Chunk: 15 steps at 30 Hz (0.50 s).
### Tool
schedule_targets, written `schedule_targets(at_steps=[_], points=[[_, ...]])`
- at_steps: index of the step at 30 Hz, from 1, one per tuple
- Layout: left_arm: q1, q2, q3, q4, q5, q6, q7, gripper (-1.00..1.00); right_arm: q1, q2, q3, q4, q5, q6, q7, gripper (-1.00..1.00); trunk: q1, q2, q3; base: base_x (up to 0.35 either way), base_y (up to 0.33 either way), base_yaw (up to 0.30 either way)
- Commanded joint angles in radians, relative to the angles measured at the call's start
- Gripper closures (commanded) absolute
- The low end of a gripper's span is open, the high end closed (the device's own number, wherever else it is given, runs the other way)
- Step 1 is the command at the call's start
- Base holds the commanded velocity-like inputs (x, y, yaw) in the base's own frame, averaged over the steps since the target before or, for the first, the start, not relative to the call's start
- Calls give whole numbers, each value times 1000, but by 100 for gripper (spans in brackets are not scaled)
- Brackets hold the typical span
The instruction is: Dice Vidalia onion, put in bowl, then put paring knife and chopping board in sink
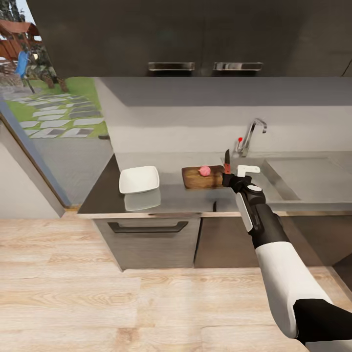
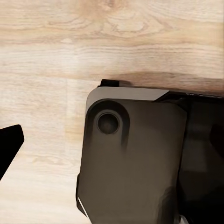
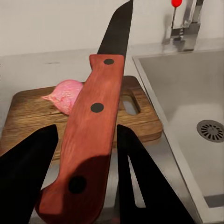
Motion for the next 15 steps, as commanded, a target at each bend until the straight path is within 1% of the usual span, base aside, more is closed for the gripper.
schedule_targets(at_steps=[1, 6, 8, 15], points=[[-2, -1, -9, 4, 7, -7, 2, -100, -1, 0, 0, -1, -6, 5, -5, 100, 0, -1, -1, 0, 45, 0], [-2, -1, -9, 4, 7, -7, 2, -100, -1, 0, 1, -1, -6, 5, -5, 100, 0, -1, -1, 0, 22, 0], [-2, -1, -9, 4, 7, -7, 2, -100, -1, 0, 1, -1, -6, 5, -5, 100, 0, -1, -1, 0, 135, 0], [-2, -1, -9, 4, 7, -6, 2, -100, -1, 0, 0, -1, -6, 5, -5, 100, 0, -1, -1, 0, 260, 0]])
